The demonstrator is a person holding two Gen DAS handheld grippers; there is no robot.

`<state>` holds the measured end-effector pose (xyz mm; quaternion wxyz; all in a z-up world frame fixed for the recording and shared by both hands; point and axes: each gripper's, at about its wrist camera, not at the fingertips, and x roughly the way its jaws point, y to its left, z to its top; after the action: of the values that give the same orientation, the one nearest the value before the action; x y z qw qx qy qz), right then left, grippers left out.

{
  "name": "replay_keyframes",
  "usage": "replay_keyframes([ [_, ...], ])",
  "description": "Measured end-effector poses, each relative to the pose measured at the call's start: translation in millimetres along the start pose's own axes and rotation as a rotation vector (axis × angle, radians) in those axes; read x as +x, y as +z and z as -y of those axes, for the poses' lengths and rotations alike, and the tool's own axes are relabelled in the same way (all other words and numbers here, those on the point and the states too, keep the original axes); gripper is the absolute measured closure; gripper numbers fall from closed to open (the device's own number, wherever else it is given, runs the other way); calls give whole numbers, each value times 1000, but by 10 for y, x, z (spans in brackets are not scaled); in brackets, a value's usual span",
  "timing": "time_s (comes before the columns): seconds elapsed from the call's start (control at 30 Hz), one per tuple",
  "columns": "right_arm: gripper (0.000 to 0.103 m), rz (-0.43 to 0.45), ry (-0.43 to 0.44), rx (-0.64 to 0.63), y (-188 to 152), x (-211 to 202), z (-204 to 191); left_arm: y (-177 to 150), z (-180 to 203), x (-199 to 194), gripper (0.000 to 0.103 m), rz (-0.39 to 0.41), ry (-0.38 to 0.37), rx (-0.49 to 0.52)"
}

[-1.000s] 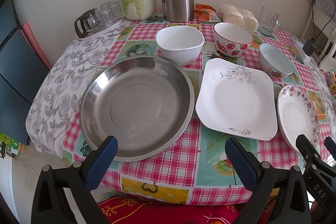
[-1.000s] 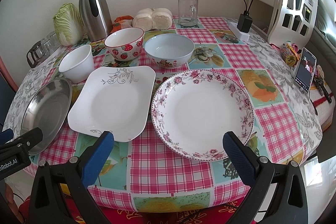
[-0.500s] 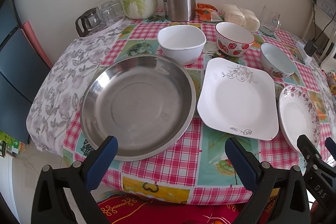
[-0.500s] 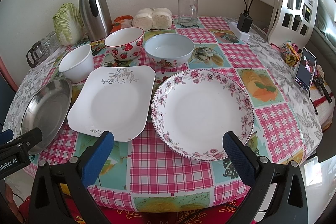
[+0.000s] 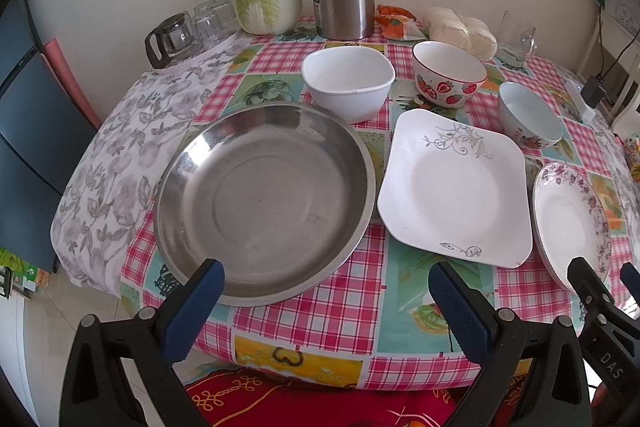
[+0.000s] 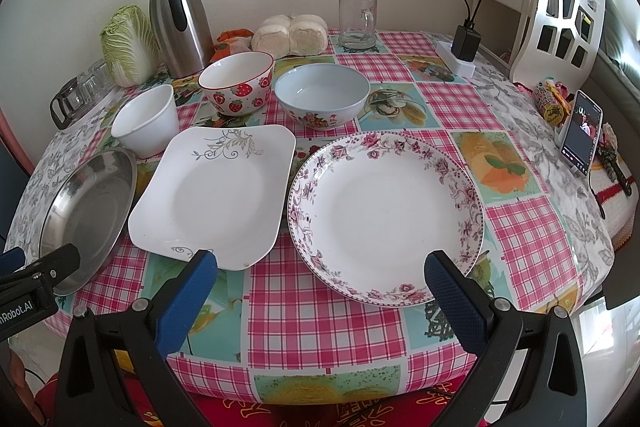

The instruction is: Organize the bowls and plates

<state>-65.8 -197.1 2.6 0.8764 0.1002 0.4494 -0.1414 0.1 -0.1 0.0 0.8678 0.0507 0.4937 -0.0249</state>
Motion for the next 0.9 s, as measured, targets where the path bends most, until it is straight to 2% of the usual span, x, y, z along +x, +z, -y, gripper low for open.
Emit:
replay_keyframes([
  [0.9, 0, -2, 0, 0, -2, 11, -1, -35, -47, 18, 0, -4, 0, 0],
])
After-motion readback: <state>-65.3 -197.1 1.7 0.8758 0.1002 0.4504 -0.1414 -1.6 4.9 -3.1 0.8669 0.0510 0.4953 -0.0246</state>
